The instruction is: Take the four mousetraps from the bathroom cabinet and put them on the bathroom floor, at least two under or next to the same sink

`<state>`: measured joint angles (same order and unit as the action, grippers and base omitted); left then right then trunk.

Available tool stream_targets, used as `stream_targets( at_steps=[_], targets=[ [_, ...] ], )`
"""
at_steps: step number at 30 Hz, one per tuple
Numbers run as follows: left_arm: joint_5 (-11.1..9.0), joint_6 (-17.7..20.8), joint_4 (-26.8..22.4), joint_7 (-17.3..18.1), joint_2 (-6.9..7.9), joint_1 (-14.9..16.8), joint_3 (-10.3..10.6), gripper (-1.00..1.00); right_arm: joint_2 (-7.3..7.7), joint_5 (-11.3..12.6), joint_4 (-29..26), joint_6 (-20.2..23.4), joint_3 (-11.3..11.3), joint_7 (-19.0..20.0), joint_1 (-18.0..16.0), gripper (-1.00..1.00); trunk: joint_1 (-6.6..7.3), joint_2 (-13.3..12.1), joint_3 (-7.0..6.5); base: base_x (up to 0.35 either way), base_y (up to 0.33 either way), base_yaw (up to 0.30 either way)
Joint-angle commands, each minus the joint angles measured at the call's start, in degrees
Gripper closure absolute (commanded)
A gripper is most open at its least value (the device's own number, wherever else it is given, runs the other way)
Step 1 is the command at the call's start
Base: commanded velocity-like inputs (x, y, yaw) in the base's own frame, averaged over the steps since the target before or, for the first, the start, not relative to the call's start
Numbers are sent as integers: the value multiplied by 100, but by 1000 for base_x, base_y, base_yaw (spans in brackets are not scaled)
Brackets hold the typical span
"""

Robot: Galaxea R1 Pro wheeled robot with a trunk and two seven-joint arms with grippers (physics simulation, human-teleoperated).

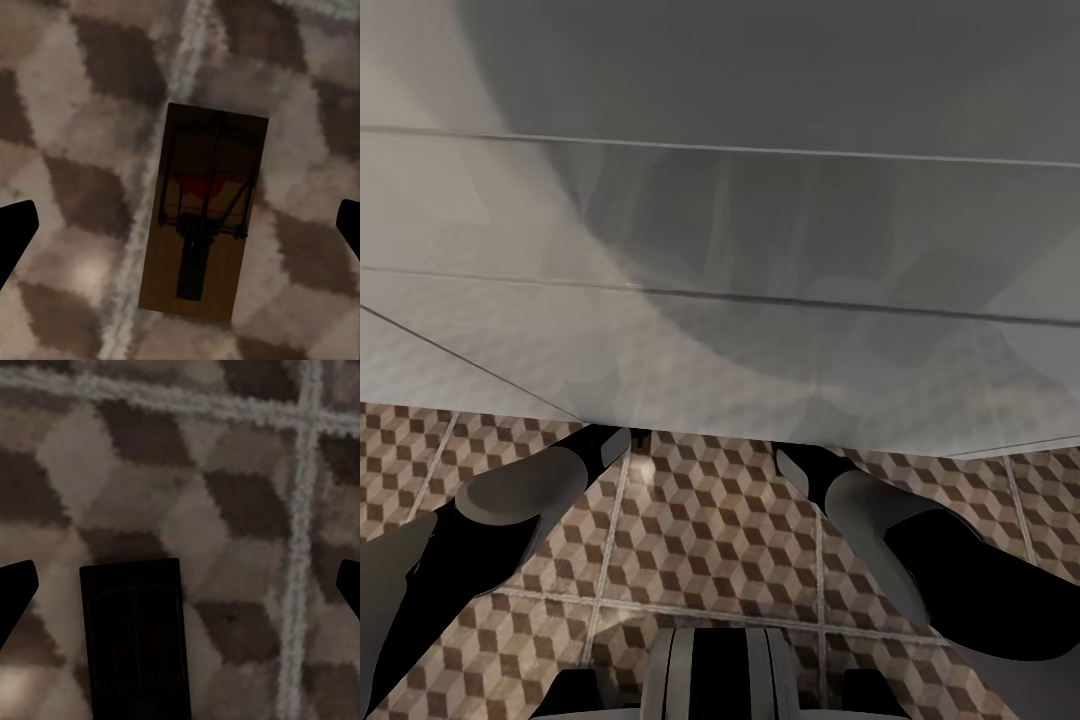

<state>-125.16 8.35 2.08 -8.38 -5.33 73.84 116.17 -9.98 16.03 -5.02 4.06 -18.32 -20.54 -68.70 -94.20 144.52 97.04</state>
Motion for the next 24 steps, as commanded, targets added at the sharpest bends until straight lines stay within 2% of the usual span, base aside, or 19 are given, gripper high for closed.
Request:
stream_targets(
  at_steps=[1,15,24],
  targets=[
    [-43,28,12,-7,-4,315,63,-100,-2,5,-15,43,-99,-29,-364,-100,3,2,1,0,0,0],
    [-35,20,-1,28,-3,315,64,-100,-2,5,-16,43,-91,-29,-364,-100,3,2,1,-7,0,0],
    [-34,26,-4,29,-3,315,63,-100,-2,5,-17,43,-88,-29,-364,-100,3,2,1,-245,0,0]
  ],
)
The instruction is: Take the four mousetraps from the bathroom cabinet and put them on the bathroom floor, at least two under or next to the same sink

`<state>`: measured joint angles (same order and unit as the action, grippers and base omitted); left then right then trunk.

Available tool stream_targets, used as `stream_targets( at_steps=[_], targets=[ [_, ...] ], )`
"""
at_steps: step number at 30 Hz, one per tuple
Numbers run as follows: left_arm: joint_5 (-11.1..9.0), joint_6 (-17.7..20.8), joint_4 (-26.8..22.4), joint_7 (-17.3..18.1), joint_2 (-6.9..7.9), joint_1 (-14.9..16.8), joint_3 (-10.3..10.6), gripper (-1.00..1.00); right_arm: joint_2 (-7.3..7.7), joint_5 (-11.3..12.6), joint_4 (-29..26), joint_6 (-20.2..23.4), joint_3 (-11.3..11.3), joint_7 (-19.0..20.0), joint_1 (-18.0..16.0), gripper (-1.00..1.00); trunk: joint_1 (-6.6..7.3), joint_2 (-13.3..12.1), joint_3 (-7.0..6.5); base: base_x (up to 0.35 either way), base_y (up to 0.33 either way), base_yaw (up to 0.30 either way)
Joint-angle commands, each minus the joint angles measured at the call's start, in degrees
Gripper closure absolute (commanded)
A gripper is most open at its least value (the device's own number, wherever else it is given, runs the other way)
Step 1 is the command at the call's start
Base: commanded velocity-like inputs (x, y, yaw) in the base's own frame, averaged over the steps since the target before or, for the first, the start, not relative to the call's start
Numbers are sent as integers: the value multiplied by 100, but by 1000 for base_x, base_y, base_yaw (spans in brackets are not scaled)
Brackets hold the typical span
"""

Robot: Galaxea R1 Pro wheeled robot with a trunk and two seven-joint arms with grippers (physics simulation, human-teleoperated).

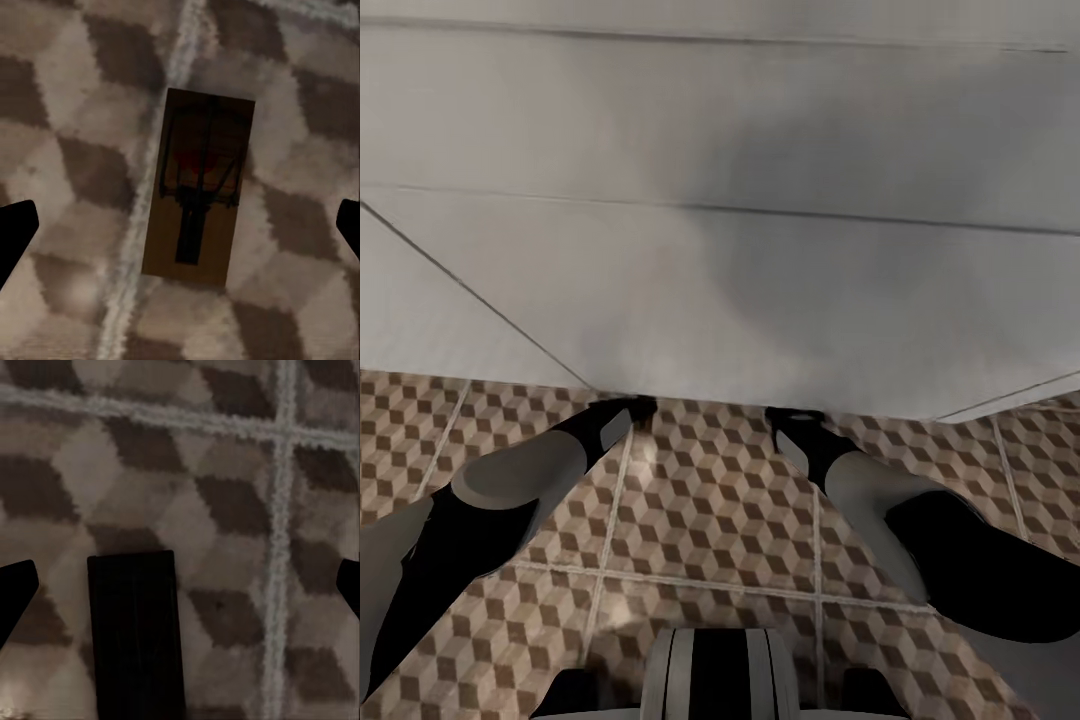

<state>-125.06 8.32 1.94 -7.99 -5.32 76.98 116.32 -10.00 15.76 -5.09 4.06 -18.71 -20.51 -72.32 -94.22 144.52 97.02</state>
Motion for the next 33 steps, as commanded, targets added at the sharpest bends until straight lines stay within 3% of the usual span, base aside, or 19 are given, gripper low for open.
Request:
stream_targets(
  at_steps=[1,33],
  targets=[
    [-45,29,12,-9,-4,1,49,-100,0,32,-9,42,-48,-32,-1,-100,4,1,3,-315,0,0],
    [-45,29,2,-9,-13,1,44,-100,0,32,-9,42,-54,-32,-1,-100,4,1,3,-332,-67,0]
  ],
)
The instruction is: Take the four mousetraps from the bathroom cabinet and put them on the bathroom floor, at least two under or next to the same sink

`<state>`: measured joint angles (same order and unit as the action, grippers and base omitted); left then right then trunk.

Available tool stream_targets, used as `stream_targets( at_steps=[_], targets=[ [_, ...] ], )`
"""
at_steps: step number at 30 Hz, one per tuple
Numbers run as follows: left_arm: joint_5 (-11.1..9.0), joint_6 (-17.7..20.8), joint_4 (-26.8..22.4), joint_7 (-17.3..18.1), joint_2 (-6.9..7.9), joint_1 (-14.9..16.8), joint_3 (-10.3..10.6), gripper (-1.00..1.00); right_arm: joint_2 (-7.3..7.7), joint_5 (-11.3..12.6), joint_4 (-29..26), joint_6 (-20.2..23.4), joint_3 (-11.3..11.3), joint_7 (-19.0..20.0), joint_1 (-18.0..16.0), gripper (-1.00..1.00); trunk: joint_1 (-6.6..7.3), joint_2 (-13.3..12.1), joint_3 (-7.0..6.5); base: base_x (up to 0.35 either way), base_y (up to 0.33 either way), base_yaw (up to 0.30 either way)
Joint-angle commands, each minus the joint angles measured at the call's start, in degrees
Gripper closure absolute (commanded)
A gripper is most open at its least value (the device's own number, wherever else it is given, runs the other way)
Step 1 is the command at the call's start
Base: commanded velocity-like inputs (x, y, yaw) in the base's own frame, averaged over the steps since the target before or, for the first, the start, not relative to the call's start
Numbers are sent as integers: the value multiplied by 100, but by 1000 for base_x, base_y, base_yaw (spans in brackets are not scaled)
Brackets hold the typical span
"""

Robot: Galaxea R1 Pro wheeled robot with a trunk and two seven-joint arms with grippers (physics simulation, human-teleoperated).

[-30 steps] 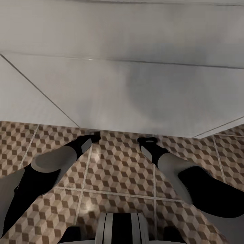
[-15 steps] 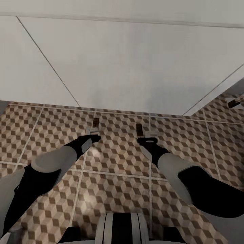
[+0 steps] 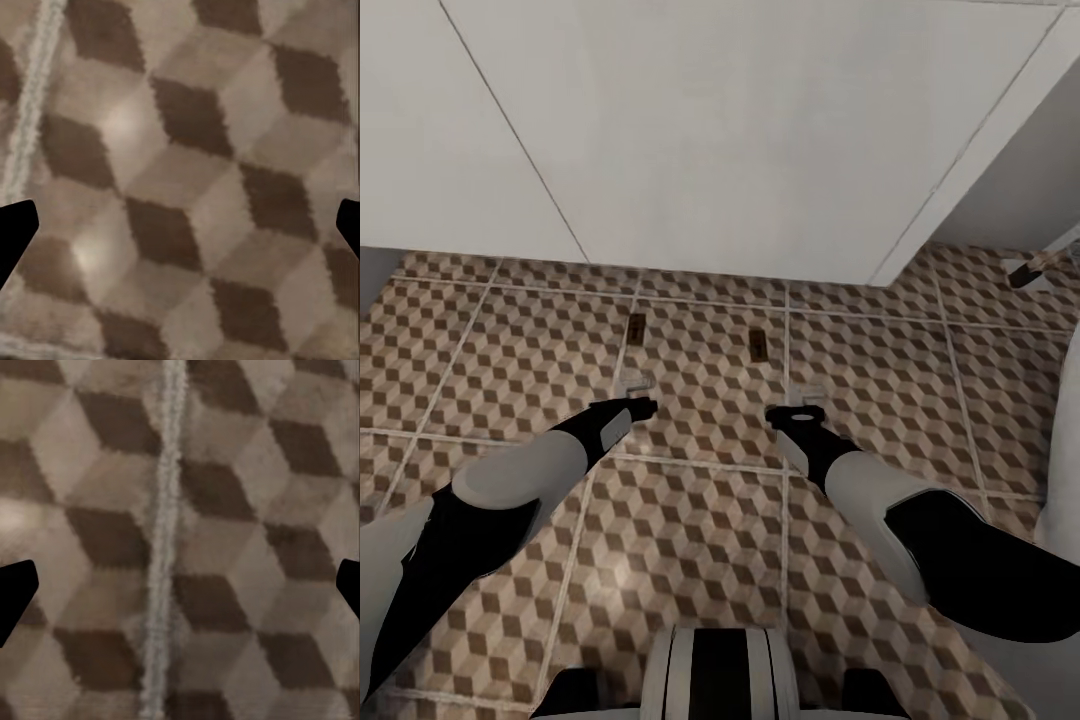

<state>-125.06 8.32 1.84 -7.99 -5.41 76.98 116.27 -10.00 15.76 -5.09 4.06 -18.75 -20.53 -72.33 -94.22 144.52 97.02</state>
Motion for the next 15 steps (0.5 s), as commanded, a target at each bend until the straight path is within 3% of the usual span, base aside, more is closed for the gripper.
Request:
stream_targets(
  at_steps=[1,8,15],
  targets=[
    [-45,30,11,-10,-4,1,48,-100,0,33,-10,42,-49,-30,-1,-100,4,1,3,-334,-94,0],
    [-45,30,3,-10,-4,1,49,-100,0,33,-10,42,-49,-30,-1,-100,4,1,3,-284,-53,0],
    [-45,24,-13,-10,-11,1,45,-100,0,33,-10,42,-50,-30,-1,-100,4,1,-4,-96,-10,-16]
  ],
)
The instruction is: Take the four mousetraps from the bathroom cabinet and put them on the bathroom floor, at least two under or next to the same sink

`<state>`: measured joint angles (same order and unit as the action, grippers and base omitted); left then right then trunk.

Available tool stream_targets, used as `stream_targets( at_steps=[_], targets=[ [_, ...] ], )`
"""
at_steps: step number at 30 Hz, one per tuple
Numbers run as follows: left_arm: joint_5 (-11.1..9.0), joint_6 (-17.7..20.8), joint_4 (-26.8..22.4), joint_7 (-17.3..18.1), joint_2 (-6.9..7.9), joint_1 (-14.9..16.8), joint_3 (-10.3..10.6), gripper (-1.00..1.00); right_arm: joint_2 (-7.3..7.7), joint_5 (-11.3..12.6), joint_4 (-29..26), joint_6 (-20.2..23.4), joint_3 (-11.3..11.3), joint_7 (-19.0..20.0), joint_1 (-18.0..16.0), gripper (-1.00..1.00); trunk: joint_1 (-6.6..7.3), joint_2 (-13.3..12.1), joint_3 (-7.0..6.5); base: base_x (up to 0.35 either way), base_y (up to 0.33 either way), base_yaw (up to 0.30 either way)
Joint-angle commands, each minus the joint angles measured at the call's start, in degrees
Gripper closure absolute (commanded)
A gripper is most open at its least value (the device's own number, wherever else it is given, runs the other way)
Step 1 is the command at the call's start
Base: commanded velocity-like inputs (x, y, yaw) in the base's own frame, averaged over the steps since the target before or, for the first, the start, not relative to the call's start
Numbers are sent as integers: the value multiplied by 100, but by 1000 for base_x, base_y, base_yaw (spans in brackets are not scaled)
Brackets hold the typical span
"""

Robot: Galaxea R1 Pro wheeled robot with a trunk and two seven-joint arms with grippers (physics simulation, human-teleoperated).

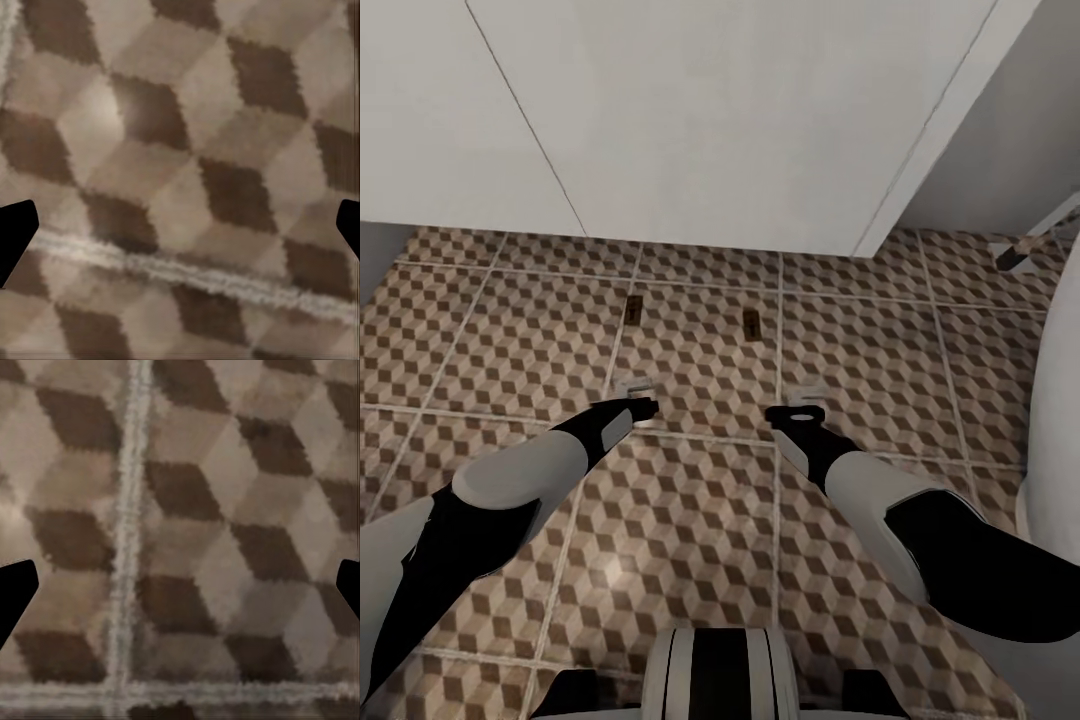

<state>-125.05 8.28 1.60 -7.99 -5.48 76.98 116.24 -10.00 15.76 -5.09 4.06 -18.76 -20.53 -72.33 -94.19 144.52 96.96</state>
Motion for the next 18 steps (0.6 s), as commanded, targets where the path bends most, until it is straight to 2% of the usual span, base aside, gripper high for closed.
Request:
stream_targets(
  at_steps=[1,14,18],
  targets=[
    [-45,27,10,-9,-4,1,48,-100,0,33,-10,42,-49,-30,-1,-100,1,1,-1,-32,-3,-104],
    [-45,25,-4,-9,-21,1,48,-100,0,33,-10,42,-50,-30,-1,-100,1,1,-70,-9,-1,-200],
    [-45,25,-9,-9,-34,1,48,-100,0,33,-10,42,-54,-28,-1,-100,1,1,-80,-1,0,-103]
  ],
)
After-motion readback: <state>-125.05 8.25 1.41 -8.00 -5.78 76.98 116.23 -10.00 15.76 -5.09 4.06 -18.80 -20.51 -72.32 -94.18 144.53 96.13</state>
